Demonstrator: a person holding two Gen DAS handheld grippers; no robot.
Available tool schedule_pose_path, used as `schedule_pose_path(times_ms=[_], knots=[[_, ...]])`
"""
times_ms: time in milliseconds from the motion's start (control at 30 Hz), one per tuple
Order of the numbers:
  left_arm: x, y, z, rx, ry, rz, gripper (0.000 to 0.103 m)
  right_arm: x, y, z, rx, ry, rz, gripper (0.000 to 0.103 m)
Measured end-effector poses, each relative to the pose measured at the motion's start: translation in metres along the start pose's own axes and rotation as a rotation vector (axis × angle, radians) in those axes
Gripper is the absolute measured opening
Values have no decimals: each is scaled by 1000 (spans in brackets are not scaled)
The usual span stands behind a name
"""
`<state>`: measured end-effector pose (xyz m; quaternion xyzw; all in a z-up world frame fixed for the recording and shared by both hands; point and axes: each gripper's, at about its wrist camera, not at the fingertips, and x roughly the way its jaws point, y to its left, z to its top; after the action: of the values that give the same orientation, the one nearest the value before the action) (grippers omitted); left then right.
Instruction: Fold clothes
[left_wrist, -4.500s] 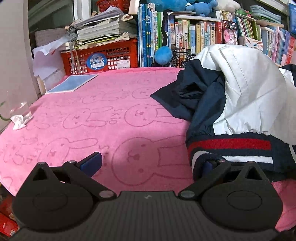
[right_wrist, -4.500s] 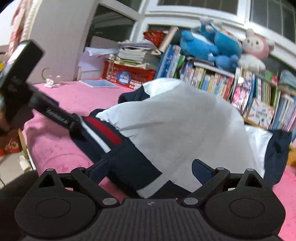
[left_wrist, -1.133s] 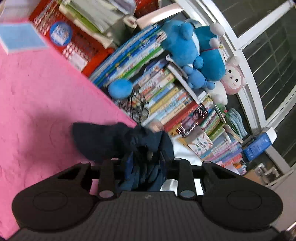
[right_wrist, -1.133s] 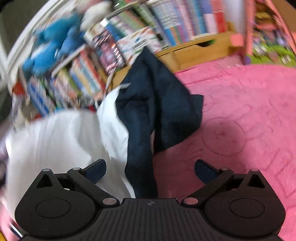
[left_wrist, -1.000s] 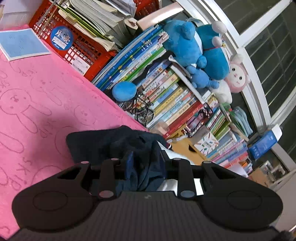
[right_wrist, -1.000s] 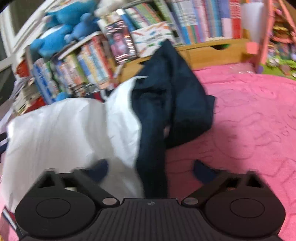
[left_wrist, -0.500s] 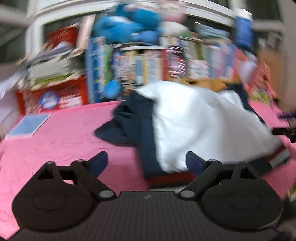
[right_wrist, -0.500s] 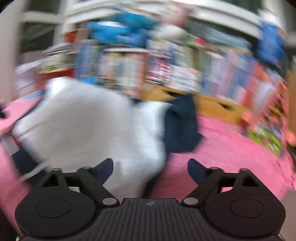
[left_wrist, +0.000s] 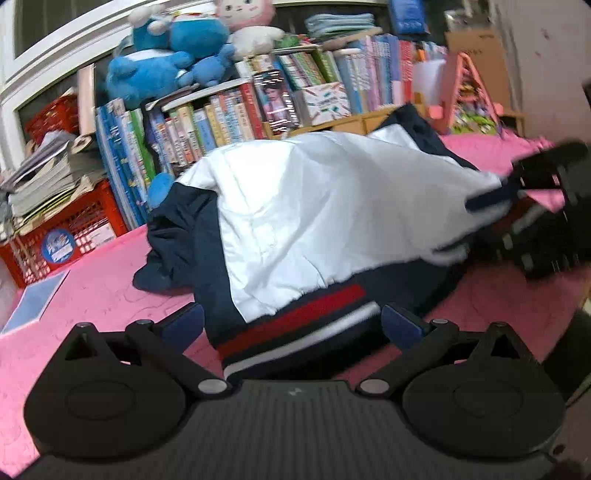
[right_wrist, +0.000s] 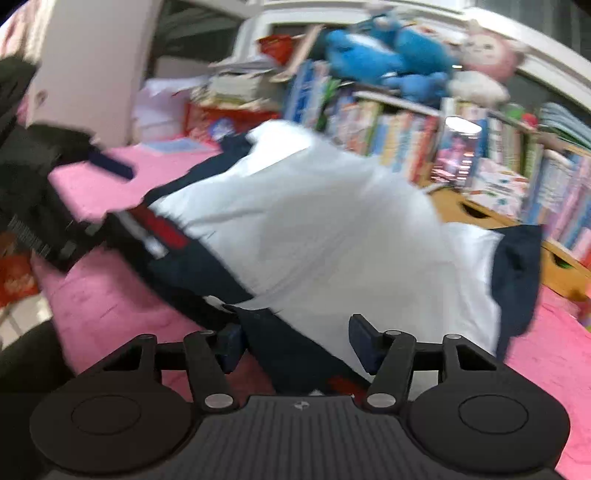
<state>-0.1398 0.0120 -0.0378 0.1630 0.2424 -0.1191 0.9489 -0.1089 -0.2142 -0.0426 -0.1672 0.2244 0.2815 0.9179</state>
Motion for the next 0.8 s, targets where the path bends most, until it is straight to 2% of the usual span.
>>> schedule_pose_path(times_ms=[33, 167, 333, 367, 433, 467, 533, 600, 633, 733, 800], knots=[[-1, -2, -2, 12, -1, -6, 103, -2, -5, -1, 22, -3, -11, 48], [6, -10, 1, 54, -7, 30, 103, -4, -21, -4, 99, -2, -7, 47], [24, -17, 12, 61, -25, 46, 103, 0, 2, 0, 38, -16, -37, 48], [28, -20, 14, 71, -26, 72, 103, 1, 7, 1, 24, -13, -58, 46], [36, -24, 16, 104, -25, 183, 103, 1, 13, 1, 2, -11, -99, 27], [38, -22, 16, 107, -19, 235, 103, 0, 11, 1, 12, -5, -115, 27], [38, -10, 14, 69, 8, 283, 103, -5, 0, -2, 59, 8, -132, 27], [23, 6, 14, -29, 20, 202, 99, -9, -11, -4, 110, 15, -128, 27], [13, 8, 15, -56, -5, 132, 99, -10, -13, -3, 132, 10, -119, 27], [-10, -12, 22, 4, -82, -35, 103, -10, -18, 0, 185, -6, -94, 25], [-4, -35, 24, 129, -86, 5, 103, -12, -16, 4, 182, -21, -89, 23]])
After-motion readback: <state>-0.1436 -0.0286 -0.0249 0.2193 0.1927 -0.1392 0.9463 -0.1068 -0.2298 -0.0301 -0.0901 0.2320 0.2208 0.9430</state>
